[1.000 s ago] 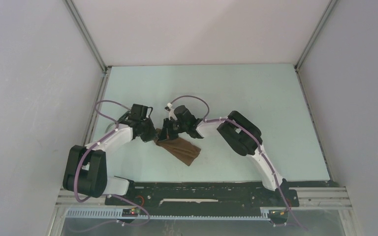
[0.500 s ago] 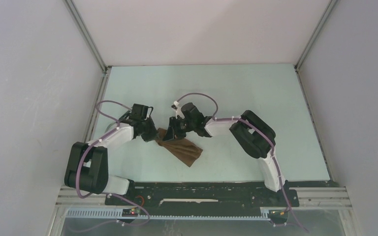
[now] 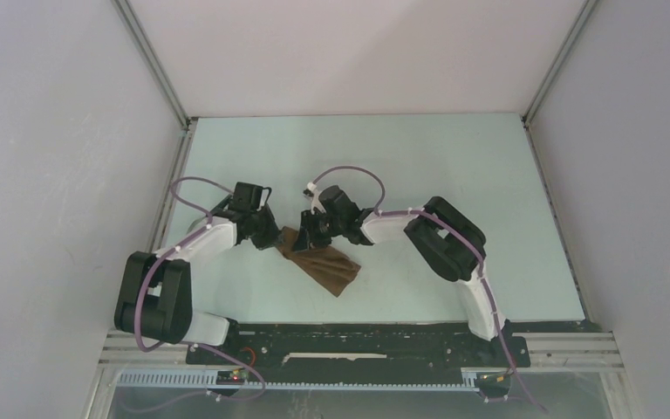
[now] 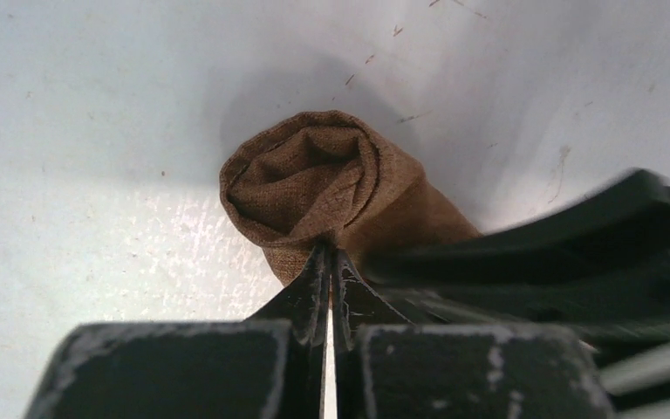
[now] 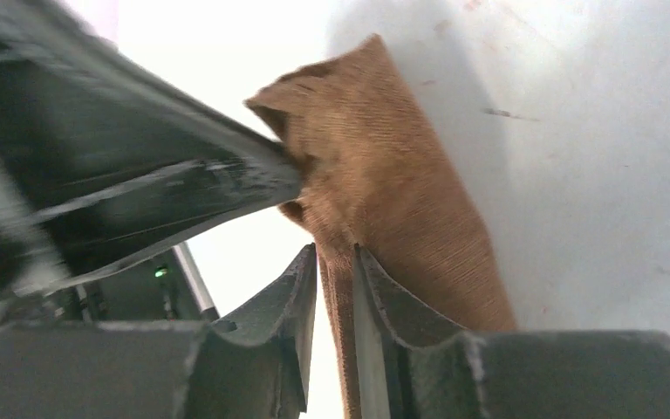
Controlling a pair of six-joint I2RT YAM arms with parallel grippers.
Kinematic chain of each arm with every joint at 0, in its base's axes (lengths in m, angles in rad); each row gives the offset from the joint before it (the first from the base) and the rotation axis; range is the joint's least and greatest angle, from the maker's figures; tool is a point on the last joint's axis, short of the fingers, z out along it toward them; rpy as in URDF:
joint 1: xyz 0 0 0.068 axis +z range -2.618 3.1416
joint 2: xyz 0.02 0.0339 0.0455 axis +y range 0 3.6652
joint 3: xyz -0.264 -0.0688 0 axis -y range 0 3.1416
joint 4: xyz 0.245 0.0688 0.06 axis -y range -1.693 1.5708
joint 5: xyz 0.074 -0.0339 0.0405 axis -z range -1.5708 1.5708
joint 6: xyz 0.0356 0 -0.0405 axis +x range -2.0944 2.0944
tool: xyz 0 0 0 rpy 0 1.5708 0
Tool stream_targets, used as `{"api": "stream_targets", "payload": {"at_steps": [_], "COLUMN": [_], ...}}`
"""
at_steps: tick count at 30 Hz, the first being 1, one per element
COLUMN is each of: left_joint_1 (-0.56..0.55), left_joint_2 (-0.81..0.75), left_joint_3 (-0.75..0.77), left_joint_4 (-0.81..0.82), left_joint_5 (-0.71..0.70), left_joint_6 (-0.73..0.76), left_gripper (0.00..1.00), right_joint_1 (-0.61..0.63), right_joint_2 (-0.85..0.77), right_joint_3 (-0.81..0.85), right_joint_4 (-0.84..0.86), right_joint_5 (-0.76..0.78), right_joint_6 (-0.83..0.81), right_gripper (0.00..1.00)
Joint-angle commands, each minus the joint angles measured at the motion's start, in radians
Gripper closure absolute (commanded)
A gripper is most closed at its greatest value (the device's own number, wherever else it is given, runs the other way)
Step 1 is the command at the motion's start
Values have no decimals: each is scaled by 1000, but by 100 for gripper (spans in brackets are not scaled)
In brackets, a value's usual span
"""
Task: Fold the napkin into a case and place the utensils inside
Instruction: Grasp the top corner of the smaller rectangle folded napkin from the folded napkin.
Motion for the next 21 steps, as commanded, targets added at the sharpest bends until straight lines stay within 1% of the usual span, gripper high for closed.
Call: {"api": "stream_targets", "payload": {"at_steps": [1,5,8,12,15,17,18,19,21], "left_joint_1": [-4,-4,-4,-3,-2,-3,-2,-3,-3], "left_joint_2": [16,32,26,39,62,71,68,55,8], "left_joint_3": [46,33,17,30,55,69,72,71,59], "left_joint_4": [9,37,59,63,64,64,61,61,60], "left_joint_5": [14,19,12,-6,7,26,32,32,26], "left_joint_6": [-38,-76,-95,-95,-88,-73,-66,-61,-43], "left_gripper": [100,100,100,100,100,100,98,92,79], "right_joint_1": [50,64,61,54,39,31,30,30,30], "right_joint_2": [108,164,177,182,151,102,71,39,-25], "right_joint_3": [49,104,122,129,96,81,76,75,75], "right_joint_4": [46,51,78,71,73,52,16,-21,-89], "right_joint_5": [54,92,102,110,54,6,4,0,-12], "right_joint_6": [22,61,89,97,101,84,63,36,-6], "right_gripper": [72,77,78,78,77,77,76,75,72]}}
